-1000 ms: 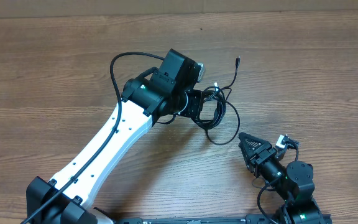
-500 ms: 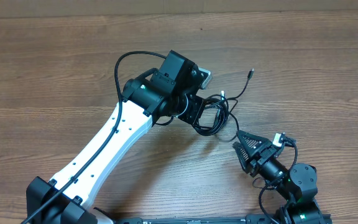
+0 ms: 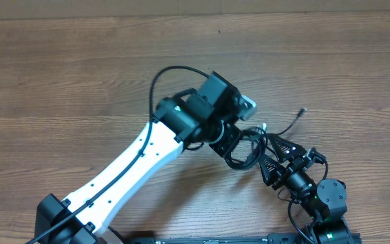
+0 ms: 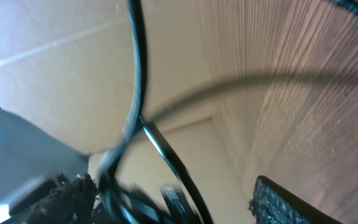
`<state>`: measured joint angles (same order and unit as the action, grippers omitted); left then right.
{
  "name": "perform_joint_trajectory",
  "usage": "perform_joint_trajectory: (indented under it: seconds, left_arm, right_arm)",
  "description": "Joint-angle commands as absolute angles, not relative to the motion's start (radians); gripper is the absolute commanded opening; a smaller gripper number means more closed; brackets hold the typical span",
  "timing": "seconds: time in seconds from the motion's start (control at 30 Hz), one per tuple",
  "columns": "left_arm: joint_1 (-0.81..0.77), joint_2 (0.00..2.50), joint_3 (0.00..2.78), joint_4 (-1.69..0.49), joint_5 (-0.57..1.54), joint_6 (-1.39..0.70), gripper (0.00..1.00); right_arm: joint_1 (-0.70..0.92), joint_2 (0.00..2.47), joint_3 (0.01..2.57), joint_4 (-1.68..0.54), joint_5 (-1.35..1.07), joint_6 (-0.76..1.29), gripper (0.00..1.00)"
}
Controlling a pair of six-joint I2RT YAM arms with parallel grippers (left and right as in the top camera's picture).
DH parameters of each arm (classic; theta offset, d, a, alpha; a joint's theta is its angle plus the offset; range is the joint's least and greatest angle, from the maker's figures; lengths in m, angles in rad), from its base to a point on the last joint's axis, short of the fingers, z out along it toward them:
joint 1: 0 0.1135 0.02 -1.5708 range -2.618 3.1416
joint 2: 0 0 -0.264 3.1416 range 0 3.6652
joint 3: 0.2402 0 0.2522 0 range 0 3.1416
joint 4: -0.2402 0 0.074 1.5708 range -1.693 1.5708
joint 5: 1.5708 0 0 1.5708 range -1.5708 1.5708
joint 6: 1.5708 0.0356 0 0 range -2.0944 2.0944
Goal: Untangle cables
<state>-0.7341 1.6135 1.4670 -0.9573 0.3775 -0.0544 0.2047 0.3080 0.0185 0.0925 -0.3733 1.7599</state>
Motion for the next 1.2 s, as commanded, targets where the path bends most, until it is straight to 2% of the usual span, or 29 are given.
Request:
perform_joint_trajectory:
  seconds: [0.0,0.13,0.4,0.5,0.77,0.93,1.17]
  left_arm:
    - [-0.773,1.582,1.488,-0.999,0.314,-0.018,0.04]
    - [-0.775,1.582,1.488,-1.032,0.307,-0.017,0.04]
    - [-0.775,1.582,1.488,-1.04,0.37,0.078,0.04]
    - [-0.775,1.582,1.488,-1.044,0.371,0.094,0.04]
    - [-0.775,1.582,1.488,-1.044,0.416,0.117,0.04]
    - [-0.775,1.582,1.488,-1.045,0.416,0.116,0.04]
    - [-0.773,1.582,1.488,-1.042,0.414,0.115,0.04]
  right_arm:
    - [0.21,0.309,0.008,0.095,-0.206,1.776,0.82]
    - [0.21,0.309,0.008,0.087,-0.121,1.772,0.84]
    - [0.21,0.309,0.008,0.131,-0.158,1.685,0.6]
    - [0.21,0.309,0.008,0.159,-0.162,1.647,0.59]
    - [0.21,0.309,0.008,0.164,-0.204,1.644,0.31]
    - [0.21,0.309,0.008,0.169,-0.215,1.63,0.04]
    - [0.21,0.309,0.009,0.284,-0.282,1.378,0.04]
